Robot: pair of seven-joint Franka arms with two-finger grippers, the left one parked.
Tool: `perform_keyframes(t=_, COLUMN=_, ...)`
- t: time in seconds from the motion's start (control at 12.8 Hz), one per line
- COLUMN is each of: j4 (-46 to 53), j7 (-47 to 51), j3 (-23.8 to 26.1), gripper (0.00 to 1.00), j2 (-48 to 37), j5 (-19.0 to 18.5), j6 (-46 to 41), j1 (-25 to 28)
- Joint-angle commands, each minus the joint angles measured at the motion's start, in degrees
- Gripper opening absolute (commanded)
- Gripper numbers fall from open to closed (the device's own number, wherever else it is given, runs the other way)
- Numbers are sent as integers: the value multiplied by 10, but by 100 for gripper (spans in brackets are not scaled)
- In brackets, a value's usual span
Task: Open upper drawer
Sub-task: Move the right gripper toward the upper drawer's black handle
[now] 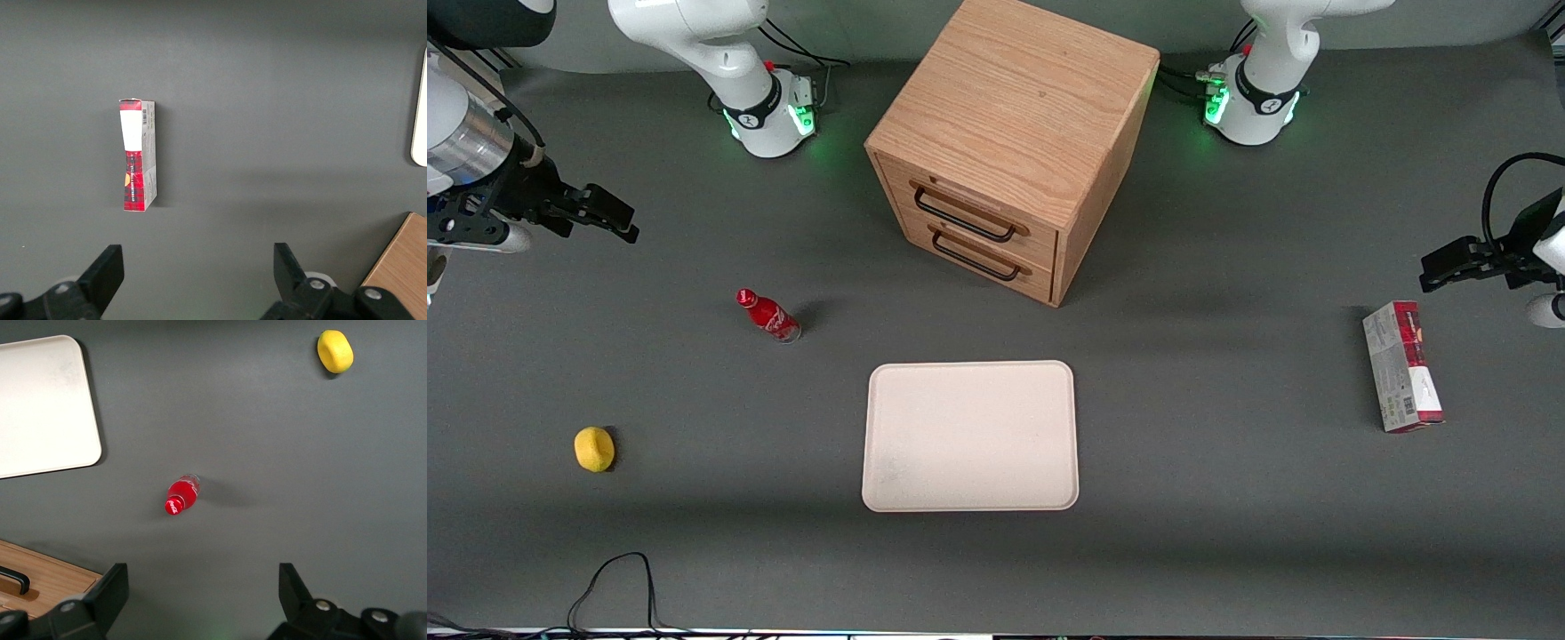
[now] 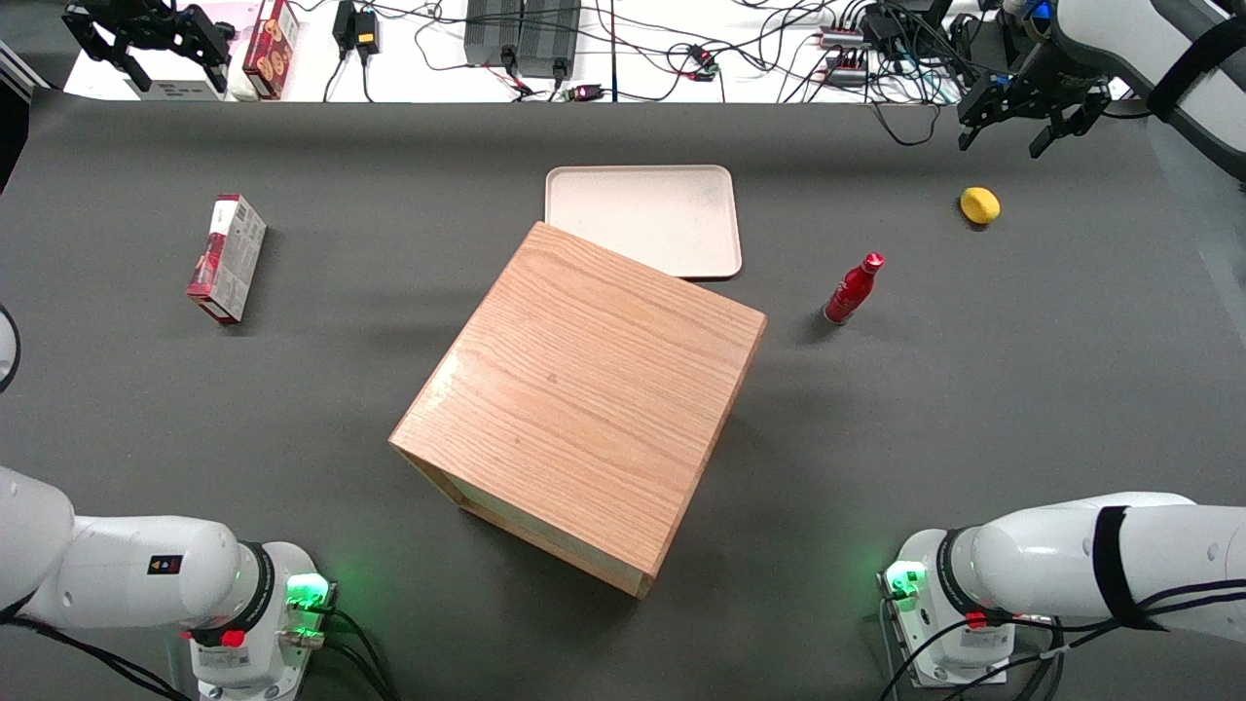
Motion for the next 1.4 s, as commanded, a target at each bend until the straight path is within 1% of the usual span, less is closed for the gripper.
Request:
perform_keyframes(t=0.0, j4=14, j7=-6, j3=2, gripper=100, j2=2, j5=8, j6=-6, j1=5)
perform_keyframes(t=0.16, j4=49, j7=-6, j3=8, gripper=100, j2=35, j5=9, j6=-5, j1=6)
perform_keyframes(t=0.31, j4=109, j7=-2, j3=37, gripper=100, j2=87, j5=10, j6=-6, j1=6)
perform_keyframes(t=0.55, j4=167, j7=-5, j3=104, gripper=100, j2=138, j5=14, j6=-12, j1=7)
perform_keyframes(t=0.7, j4=195, j7=-13, j3=165, gripper=100, j2=169, j5=14, j6=-21, j1=7)
perform_keyframes(t=0.86, j4=220, j7=-69, j3=231, gripper=100, j2=190, j5=10, j6=-22, j1=7)
perform_keyframes(t=1.09, j4=234, j7=-205, j3=305, gripper=100, j2=217, j5=13, j6=-22, j1=8)
perform_keyframes(t=1.25, j4=234, j7=-231, j3=350, gripper=100, j2=243, j5=20, j6=-23, j1=7)
perform_keyframes(t=1.32, j4=234, j7=-231, j3=363, gripper=100, j2=258, j5=37, j6=-23, j1=7)
